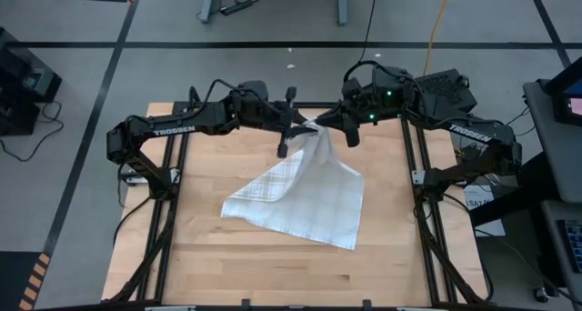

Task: Roll towel into tight, uniform cylinder
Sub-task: Roll the white towel

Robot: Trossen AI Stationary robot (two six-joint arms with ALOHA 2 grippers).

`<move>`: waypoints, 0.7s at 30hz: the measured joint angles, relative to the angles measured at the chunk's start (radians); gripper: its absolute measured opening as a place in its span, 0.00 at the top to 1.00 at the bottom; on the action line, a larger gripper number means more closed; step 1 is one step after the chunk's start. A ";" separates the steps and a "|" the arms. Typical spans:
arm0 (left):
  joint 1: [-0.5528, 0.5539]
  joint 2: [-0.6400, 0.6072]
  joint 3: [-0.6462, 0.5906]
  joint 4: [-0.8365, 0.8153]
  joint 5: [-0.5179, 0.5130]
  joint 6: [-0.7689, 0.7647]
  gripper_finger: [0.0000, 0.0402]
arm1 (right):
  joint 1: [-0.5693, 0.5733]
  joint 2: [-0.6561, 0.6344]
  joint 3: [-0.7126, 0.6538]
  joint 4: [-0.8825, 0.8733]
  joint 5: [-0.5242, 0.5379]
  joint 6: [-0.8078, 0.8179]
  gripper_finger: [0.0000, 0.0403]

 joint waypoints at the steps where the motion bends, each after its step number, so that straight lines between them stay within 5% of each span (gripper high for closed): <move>1: 0.000 0.000 0.000 -0.005 -0.006 0.000 0.89 | 0.000 0.000 0.000 0.000 0.000 0.000 1.00; 9: 0.000 0.000 0.000 -0.039 -0.029 -0.001 0.76 | 0.000 -0.001 0.000 0.001 0.000 0.000 1.00; 21: 0.005 0.000 0.000 -0.041 -0.035 -0.075 0.75 | 0.000 -0.002 0.000 -0.056 -0.022 0.000 1.00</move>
